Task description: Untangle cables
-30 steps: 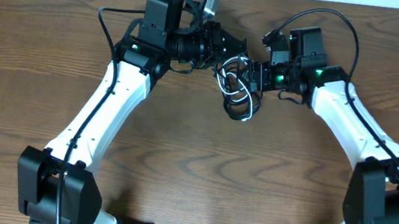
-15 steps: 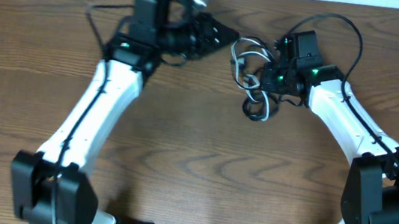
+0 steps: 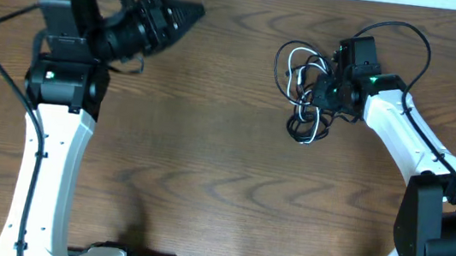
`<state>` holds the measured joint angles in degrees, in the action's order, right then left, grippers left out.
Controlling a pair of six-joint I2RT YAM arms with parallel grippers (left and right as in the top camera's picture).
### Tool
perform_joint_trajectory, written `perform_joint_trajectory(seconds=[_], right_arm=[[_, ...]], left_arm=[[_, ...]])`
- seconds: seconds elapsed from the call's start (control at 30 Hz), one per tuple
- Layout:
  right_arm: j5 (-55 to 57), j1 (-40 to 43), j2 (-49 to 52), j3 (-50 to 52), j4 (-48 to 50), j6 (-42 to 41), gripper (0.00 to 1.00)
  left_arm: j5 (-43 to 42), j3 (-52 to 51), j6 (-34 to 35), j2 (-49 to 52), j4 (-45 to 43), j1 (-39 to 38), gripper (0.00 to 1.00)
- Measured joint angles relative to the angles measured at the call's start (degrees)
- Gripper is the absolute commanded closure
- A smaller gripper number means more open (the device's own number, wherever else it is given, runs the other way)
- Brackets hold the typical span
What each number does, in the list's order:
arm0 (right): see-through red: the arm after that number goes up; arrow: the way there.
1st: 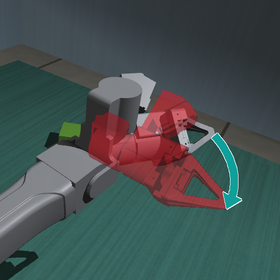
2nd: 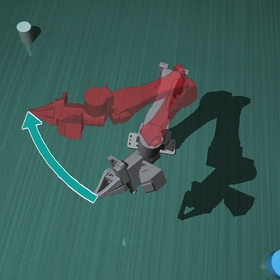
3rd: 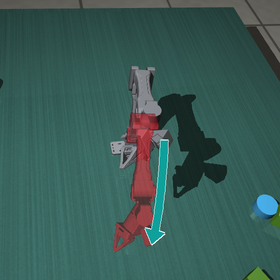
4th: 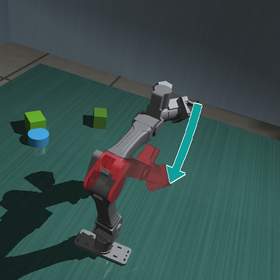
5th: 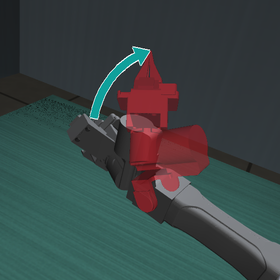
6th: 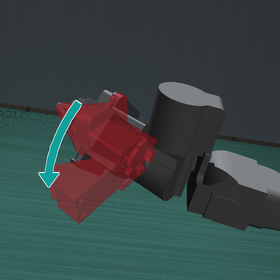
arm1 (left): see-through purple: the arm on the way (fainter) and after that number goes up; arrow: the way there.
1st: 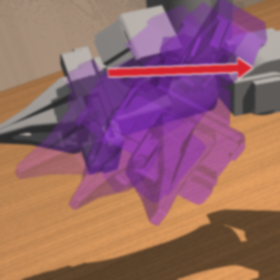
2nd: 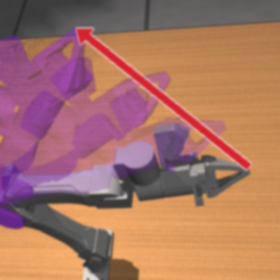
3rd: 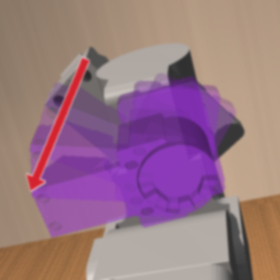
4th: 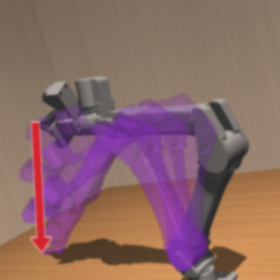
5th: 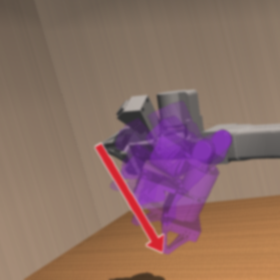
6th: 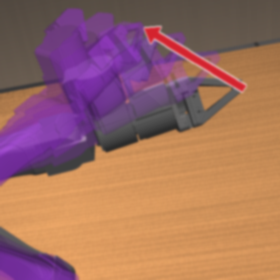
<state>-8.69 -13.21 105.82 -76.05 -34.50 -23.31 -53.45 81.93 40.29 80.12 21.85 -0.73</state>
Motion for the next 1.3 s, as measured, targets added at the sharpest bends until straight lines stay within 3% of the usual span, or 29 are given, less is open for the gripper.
perform_joint_trajectory(seconds=[0.1,0.27,0.37,0.9,1.3], right_arm=[[-2.69,0.00,0.00,0.00,0.00,1.14,0.99],[-6.75,0.00,0.00,0.00,-0.02,2.54,0.99],[-8.00,0.00,0.00,0.00,-0.04,2.95,0.99],[-8.94,-0.02,0.00,0.00,-0.17,2.99,0.99],[-8.96,-0.15,0.00,0.00,-0.17,2.99,0.99]], left_arm=[[4.52,-0.02,-4.33,1.92,6.16,-2.86,0.91],[11.30,-0.04,-10.36,5.60,9.68,-8.46,0.55],[14.23,-0.04,-11.43,7.85,9.73,-11.26,0.45],[18.12,-0.04,-12.24,22.84,2.62,-19.61,0.43],[32.44,-0.04,-8.98,29.46,-4.52,-24.35,0.49]])
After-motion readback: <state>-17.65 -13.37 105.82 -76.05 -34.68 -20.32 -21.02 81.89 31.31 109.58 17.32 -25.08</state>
